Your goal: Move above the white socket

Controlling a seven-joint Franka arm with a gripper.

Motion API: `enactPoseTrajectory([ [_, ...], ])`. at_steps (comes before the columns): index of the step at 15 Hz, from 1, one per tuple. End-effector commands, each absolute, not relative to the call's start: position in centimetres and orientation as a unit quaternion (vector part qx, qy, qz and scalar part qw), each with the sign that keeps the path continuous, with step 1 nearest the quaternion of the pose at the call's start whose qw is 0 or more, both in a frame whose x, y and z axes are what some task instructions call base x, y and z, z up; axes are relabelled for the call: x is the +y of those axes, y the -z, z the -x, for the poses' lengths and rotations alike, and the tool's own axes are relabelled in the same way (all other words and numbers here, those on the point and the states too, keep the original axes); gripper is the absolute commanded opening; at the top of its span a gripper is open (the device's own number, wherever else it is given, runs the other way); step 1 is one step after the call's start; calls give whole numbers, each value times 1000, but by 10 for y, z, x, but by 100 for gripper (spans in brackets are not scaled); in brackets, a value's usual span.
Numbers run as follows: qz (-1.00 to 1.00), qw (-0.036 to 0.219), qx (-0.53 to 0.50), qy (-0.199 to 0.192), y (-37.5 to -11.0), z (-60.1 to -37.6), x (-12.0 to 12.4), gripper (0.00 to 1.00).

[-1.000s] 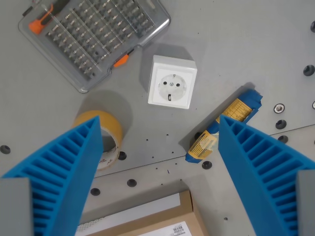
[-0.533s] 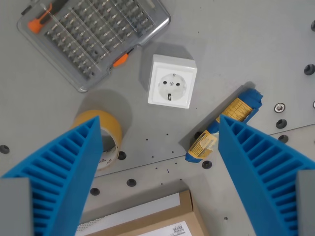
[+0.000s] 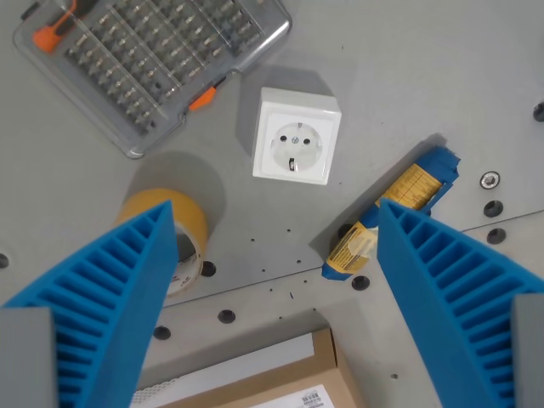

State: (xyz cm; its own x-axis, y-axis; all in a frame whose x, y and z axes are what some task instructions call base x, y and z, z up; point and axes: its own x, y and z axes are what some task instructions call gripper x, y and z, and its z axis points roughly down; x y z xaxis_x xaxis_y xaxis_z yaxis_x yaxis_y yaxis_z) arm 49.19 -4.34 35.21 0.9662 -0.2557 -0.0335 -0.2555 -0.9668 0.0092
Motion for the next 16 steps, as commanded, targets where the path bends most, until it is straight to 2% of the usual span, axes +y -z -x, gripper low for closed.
enactPoseTrajectory([
  [1, -987, 1, -159, -32, -335, -484, -46, 100],
  [16, -979, 2, -201, -25, -260, -468, -52, 100],
])
